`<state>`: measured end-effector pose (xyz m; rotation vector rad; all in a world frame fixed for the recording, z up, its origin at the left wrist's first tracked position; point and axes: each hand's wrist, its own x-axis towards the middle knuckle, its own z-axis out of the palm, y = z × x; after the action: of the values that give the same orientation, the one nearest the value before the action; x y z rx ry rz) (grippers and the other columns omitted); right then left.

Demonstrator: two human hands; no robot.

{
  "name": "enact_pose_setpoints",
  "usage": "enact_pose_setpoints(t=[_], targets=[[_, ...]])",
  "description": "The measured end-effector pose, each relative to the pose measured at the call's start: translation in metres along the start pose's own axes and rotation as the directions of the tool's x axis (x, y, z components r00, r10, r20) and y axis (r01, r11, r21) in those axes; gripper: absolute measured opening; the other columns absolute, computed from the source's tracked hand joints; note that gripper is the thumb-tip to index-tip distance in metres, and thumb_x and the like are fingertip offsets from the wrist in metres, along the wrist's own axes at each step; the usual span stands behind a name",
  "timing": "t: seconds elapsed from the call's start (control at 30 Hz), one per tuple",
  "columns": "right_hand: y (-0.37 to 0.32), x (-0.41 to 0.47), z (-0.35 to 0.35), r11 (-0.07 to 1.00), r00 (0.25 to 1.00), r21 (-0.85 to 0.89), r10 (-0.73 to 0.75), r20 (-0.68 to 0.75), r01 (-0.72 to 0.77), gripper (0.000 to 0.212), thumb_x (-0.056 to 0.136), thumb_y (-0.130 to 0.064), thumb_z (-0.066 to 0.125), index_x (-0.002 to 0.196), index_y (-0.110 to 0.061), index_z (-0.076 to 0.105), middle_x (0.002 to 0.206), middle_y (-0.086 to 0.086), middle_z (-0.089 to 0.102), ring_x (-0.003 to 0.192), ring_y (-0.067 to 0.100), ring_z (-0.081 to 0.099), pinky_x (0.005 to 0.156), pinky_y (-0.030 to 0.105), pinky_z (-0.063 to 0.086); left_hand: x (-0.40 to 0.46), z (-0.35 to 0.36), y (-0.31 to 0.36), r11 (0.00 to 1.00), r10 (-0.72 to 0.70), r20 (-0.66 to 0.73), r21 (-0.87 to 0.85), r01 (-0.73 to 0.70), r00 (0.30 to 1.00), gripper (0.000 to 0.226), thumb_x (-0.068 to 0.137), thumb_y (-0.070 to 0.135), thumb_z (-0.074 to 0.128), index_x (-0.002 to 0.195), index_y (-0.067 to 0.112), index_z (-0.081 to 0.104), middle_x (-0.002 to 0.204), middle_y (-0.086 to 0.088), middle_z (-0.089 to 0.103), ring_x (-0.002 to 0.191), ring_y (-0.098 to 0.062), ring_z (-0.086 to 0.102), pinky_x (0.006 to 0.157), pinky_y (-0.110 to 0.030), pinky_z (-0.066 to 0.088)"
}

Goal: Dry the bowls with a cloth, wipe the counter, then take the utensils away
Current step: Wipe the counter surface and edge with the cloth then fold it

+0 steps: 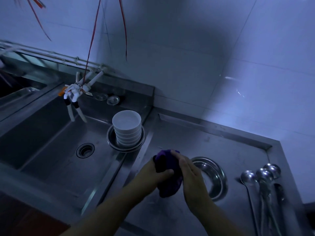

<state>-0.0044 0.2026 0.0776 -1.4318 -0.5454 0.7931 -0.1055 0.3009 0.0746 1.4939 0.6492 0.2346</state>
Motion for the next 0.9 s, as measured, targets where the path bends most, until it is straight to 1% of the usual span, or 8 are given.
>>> enact_pose_setpoints(t=[0.07, 0.17, 0.23, 0.3, 0.47, 0.6, 0.73, 0.9], targets=[[-0.002, -0.01, -0.002, 0.997, 0.998, -0.036, -0.063, 0.006, 0.063, 0.027, 0.093, -0.021, 0.05, 0.111, -0.036, 0.064, 0.114, -0.006, 0.063, 0.103, 0.006, 0.06, 0.078, 0.02, 0.052, -0.01, -0.007, -0.001, 0.996, -0.038, -0.104, -0.08, 0.03, 0.994, 0.025, 0.085, 0.013, 0.063, 0.101, 0.031, 0.055, 0.097, 0.003, 0.067, 0.088, -0.009, 0.064, 0.068, -0.021, 0.051], [-0.001, -0.017, -0.009, 0.956, 0.992, -0.28, -0.109, -0.069, 0.086, 0.051, 0.089, -0.002, 0.058, 0.119, -0.042, 0.049, 0.125, -0.006, 0.049, 0.103, -0.005, 0.052, 0.07, 0.009, 0.049, -0.024, -0.019, -0.007, 0.977, -0.029, -0.086, -0.214, 0.01, 0.996, 0.024, 0.08, 0.014, 0.065, 0.103, 0.022, 0.06, 0.084, 0.004, 0.072, 0.073, -0.006, 0.067, 0.059, -0.018, 0.05], [0.001, -0.02, -0.012, 0.954, 0.998, -0.301, -0.002, -0.055, -0.015, 0.066, 0.083, 0.0, 0.065, 0.13, -0.038, 0.038, 0.127, -0.008, 0.044, 0.103, -0.007, 0.049, 0.068, 0.009, 0.05, -0.035, -0.024, -0.01, 0.975, -0.01, -0.034, -0.224, 0.002, 0.999, 0.026, 0.077, 0.014, 0.065, 0.102, 0.018, 0.06, 0.074, 0.011, 0.071, 0.063, 0.0, 0.064, 0.054, -0.015, 0.048], [0.006, -0.021, -0.013, 0.97, 0.986, -0.186, 0.163, 0.031, -0.155, 0.076, 0.079, 0.001, 0.068, 0.137, -0.032, 0.032, 0.129, -0.006, 0.047, 0.109, 0.001, 0.051, 0.079, 0.021, 0.052, -0.045, -0.027, -0.014, 0.976, -0.014, 0.02, -0.216, 0.017, 1.0, 0.032, 0.072, 0.017, 0.063, 0.104, 0.016, 0.061, 0.069, 0.011, 0.068, 0.059, 0.001, 0.061, 0.053, -0.015, 0.046], [0.016, -0.034, -0.013, 0.899, 0.873, 0.021, 0.418, 0.253, -0.437, 0.039, 0.08, 0.009, 0.062, 0.115, -0.006, 0.06, 0.108, 0.018, 0.066, 0.099, 0.03, 0.065, 0.082, 0.036, 0.053, -0.07, -0.032, -0.03, 0.964, -0.097, 0.037, -0.247, 0.104, 0.995, 0.038, 0.064, 0.012, 0.059, 0.101, 0.018, 0.064, 0.094, -0.015, 0.062, 0.084, -0.023, 0.053, 0.076, -0.035, 0.043], [0.032, -0.057, -0.013, 0.911, 0.896, -0.069, 0.412, 0.166, -0.406, 0.028, 0.076, 0.012, 0.064, 0.102, 0.0, 0.064, 0.097, 0.016, 0.07, 0.088, 0.026, 0.068, 0.075, 0.03, 0.056, -0.08, -0.037, -0.054, 0.989, -0.141, -0.054, 0.026, 0.143, 0.988, 0.015, 0.08, 0.008, 0.058, 0.091, 0.019, 0.061, 0.08, -0.008, 0.064, 0.067, -0.015, 0.062, 0.06, -0.031, 0.051], [0.051, -0.079, -0.01, 0.895, 0.891, -0.165, 0.436, 0.124, -0.415, 0.014, 0.08, 0.006, 0.065, 0.092, 0.001, 0.061, 0.086, 0.013, 0.066, 0.078, 0.02, 0.067, 0.068, 0.026, 0.055, -0.093, -0.045, -0.089, 0.885, -0.098, -0.126, 0.443, 0.144, 0.987, 0.019, 0.085, 0.014, 0.059, 0.103, 0.015, 0.057, 0.091, -0.006, 0.064, 0.083, -0.021, 0.062, 0.075, -0.041, 0.053], [0.074, -0.09, 0.006, 0.872, 0.867, -0.12, 0.487, 0.107, -0.475, 0.009, 0.084, -0.001, 0.065, 0.092, -0.001, 0.062, 0.085, 0.012, 0.07, 0.075, 0.023, 0.069, 0.06, 0.032, 0.056, -0.085, -0.07, -0.086, 0.898, -0.009, -0.211, 0.429, 0.101, 0.977, 0.029, 0.084, 0.027, 0.064, 0.109, 0.033, 0.051, 0.09, 0.017, 0.06, 0.081, 0.001, 0.058, 0.066, -0.022, 0.047]])
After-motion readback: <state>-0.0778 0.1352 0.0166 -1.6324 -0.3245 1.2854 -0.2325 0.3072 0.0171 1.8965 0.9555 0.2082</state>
